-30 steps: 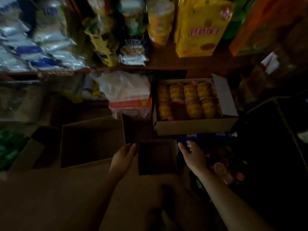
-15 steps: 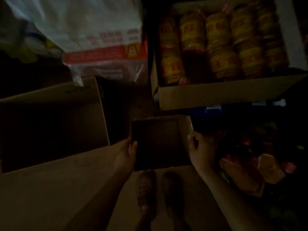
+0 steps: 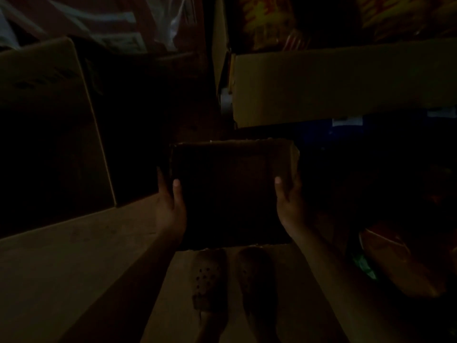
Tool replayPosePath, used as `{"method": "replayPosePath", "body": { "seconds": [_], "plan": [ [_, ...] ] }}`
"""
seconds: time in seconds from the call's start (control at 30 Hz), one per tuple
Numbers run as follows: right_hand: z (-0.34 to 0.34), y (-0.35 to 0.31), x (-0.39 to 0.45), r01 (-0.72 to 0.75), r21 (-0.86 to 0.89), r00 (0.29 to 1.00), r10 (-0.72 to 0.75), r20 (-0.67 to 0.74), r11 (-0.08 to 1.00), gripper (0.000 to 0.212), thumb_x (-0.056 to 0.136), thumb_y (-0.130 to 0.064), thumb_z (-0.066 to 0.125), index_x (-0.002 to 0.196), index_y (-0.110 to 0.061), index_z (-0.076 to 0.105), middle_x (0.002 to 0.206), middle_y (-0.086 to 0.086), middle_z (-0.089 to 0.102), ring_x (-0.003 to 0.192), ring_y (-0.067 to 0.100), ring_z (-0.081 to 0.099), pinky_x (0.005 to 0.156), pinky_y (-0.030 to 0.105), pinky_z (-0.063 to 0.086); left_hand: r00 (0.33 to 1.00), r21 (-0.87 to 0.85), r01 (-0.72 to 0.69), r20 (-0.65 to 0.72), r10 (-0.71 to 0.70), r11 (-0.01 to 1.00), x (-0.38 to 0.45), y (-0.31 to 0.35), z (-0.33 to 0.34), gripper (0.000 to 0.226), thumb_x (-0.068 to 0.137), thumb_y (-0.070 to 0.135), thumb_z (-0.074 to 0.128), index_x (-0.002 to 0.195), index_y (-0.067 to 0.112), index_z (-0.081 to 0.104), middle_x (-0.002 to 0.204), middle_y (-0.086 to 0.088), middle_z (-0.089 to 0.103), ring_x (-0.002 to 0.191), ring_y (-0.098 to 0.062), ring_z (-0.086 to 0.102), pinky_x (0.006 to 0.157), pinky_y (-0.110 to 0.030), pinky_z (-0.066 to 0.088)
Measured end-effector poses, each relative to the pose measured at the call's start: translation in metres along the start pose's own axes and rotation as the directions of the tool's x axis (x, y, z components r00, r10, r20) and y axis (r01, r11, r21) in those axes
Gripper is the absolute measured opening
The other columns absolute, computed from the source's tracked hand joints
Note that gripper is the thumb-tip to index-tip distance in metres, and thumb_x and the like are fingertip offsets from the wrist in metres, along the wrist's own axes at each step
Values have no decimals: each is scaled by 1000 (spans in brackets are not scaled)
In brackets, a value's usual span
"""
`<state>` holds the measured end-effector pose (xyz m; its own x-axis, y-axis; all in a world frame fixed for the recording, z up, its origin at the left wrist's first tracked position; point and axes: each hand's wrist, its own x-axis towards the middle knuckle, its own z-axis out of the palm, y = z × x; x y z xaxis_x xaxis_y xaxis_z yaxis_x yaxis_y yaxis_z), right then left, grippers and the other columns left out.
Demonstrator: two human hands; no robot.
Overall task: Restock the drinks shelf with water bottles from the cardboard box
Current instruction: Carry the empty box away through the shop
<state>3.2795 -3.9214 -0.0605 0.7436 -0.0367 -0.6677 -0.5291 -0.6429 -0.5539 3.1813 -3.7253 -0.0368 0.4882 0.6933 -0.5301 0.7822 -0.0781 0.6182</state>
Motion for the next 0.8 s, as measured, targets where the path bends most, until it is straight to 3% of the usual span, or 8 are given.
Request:
{"method": "replayPosePath", "body": {
  "seconds": [0.1,0.2,0.27,0.33,0.4,0.53,0.63,0.8],
  "plan": [
    [5,9,4,45,49,999,-44,-29,998,65,95,-51,38,150,-29,13,143,5,43,120,25,52,86,33,44,1000,-6,3,-13,-3,1000,19,-15,3,48,102,37,27,144,16,38,139,-10,49,128,-24,44,95,-17,25],
    [7,19,9,98,52,993,-95,-66,994,61,96,-50,36,150,-28,19,141,3,45,120,22,52,89,34,45,998,-102,-52,29,55,993,35,-35,4,54,97,55,30,135,22,49,130,-1,55,122,-18,51,107,-38,37],
    [5,21,10,98,75,994,-94,-49,992,59,96,-50,34,150,-29,19,145,3,42,126,22,48,92,32,42,996,-77,-80,40,84,994,38,-40,2,64,95,60,26,137,17,46,136,-6,51,129,-24,46,111,-44,34],
    [2,15,7,67,96,997,-64,-33,993,57,98,-47,32,150,-29,18,148,3,39,129,23,45,89,29,38,995,35,-78,68,76,996,38,-39,0,89,87,75,16,141,10,41,142,-14,46,133,-31,42,112,-44,32],
    [-2,5,1,46,93,999,-44,-25,995,55,100,-45,31,150,-28,19,147,3,40,127,23,46,85,28,37,997,-10,-32,67,33,999,32,-29,-2,101,76,86,13,140,14,43,142,-14,47,132,-29,43,112,-45,33],
    [-21,-18,-18,70,111,997,-68,-20,991,56,98,-49,31,150,-29,20,143,5,45,123,26,51,84,30,40,995,-198,42,93,-24,979,13,3,-21,68,90,65,25,130,19,55,128,-7,59,120,-22,54,103,-44,43],
    [-48,-49,-43,113,111,994,-111,-21,987,55,99,-48,31,149,-31,20,140,3,46,118,23,52,80,29,39,996,-227,15,92,6,974,-12,35,-48,56,94,56,26,121,19,58,115,-2,61,108,-17,57,87,-33,46],
    [-94,-107,-94,190,69,981,-193,37,979,59,94,-57,26,149,-34,20,142,2,45,122,24,51,88,32,41,993,-316,37,118,1,948,-62,84,-107,65,86,67,27,129,27,55,121,-2,63,112,-18,59,95,-43,49]
  ]
}}
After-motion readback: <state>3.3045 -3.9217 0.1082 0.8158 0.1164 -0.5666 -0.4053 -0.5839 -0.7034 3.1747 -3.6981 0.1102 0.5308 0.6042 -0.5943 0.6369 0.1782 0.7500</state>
